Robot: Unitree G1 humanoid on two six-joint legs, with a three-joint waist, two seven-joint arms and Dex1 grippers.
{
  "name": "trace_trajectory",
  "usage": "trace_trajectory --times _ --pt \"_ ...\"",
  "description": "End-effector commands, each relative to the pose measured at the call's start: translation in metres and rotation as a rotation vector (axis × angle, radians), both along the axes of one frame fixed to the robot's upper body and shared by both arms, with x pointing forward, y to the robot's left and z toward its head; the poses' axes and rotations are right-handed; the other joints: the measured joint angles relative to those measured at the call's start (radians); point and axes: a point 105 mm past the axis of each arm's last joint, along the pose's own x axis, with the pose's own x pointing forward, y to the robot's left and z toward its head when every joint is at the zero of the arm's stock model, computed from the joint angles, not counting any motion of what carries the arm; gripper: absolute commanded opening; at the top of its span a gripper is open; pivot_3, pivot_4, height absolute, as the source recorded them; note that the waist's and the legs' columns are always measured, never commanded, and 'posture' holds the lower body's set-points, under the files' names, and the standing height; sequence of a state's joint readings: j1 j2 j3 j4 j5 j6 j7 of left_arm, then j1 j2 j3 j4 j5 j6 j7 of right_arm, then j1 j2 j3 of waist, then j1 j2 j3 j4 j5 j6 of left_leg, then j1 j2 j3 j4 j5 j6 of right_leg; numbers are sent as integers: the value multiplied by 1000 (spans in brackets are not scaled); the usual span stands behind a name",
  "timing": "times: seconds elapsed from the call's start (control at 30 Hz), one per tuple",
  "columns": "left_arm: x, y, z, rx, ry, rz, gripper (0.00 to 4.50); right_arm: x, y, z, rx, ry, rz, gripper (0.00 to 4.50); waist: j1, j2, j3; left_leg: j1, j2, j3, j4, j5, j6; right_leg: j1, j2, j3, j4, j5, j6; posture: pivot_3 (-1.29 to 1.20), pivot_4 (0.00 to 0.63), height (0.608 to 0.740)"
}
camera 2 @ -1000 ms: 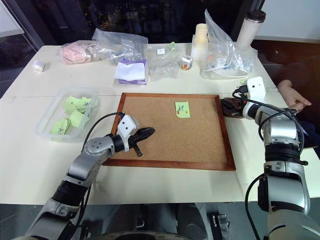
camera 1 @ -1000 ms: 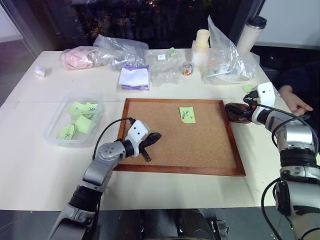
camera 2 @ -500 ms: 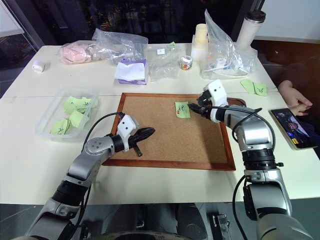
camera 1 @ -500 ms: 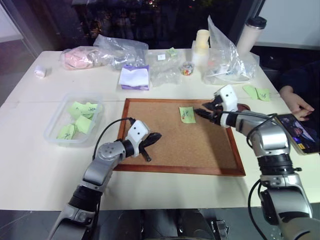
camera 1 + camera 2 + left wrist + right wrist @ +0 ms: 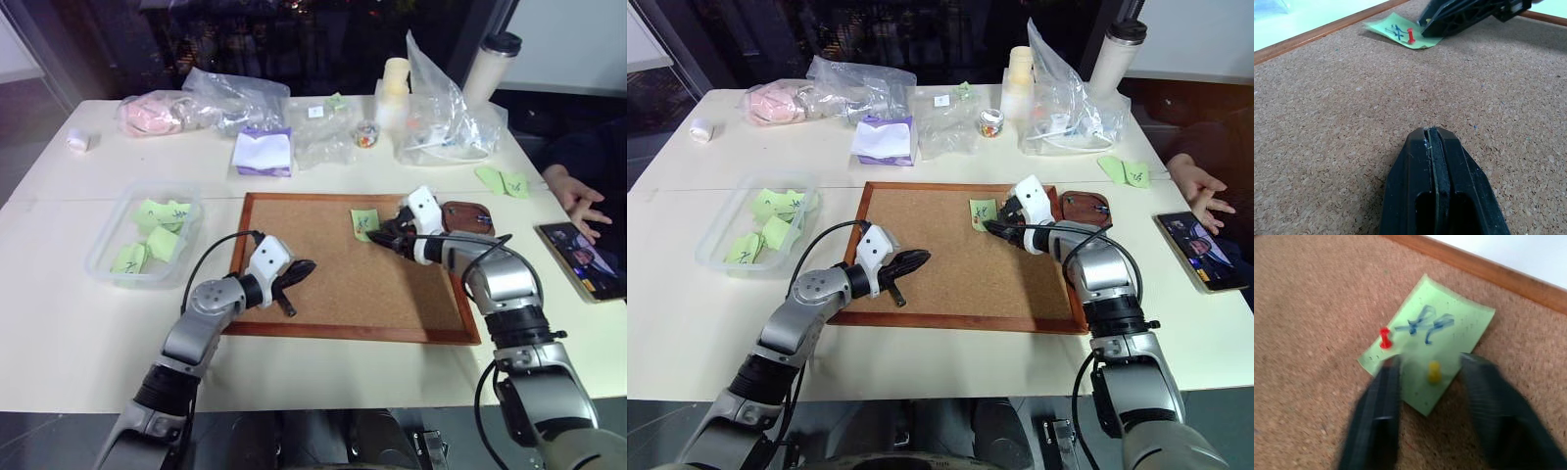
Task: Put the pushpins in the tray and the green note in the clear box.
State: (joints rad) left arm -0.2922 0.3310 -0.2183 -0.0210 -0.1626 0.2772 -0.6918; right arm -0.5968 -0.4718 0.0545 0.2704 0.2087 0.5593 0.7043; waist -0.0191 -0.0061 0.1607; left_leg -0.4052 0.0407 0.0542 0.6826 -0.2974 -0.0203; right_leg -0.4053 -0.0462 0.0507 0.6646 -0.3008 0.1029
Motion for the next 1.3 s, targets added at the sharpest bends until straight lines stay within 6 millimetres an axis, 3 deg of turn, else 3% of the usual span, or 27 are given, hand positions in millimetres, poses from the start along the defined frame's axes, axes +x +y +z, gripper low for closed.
trace_trajectory --times 0.03,0.17,0.53,0.83,0.97,1.17,1.3 --pt "-3 5 -15 29 55 16 0 1 1 3 1 -19 8 29 0 0 0 0 0 0 0 0 0 0 0 0 0 0 0 0 150 740" --pt "-4 5 -17 32 63 16 0 1 0 7 2 -33 6 29 -1 0 0 0 0 0 0 0 0 0 0 0 0 0 0 0 150 740" --pt "-6 5 -24 61 92 8 0 -1 -6 54 16 -137 -4 29 2 0 0 -1 0 0 0 0 0 -1 0 0 0 0 0 0 150 740" --pt "-7 4 -26 67 96 -2 0 -2 -18 76 29 -189 -51 29 1 0 0 -1 0 0 0 0 0 -1 0 0 0 0 0 0 150 740" --pt "-8 4 -25 59 97 -4 0 4 -41 79 21 -207 -138 29 1 0 0 -1 0 0 0 0 0 -1 0 0 0 0 0 0 150 740" --pt "-7 4 -24 58 89 -2 0 17 -101 73 21 -208 -357 29 0 0 0 -1 0 0 0 0 0 -1 0 0 -1 0 0 0 150 740" --pt "-6 5 -23 59 85 -1 0 22 -122 63 10 -200 -429 29 -1 0 0 0 0 1 -1 0 0 -1 0 0 -1 0 0 0 150 740"
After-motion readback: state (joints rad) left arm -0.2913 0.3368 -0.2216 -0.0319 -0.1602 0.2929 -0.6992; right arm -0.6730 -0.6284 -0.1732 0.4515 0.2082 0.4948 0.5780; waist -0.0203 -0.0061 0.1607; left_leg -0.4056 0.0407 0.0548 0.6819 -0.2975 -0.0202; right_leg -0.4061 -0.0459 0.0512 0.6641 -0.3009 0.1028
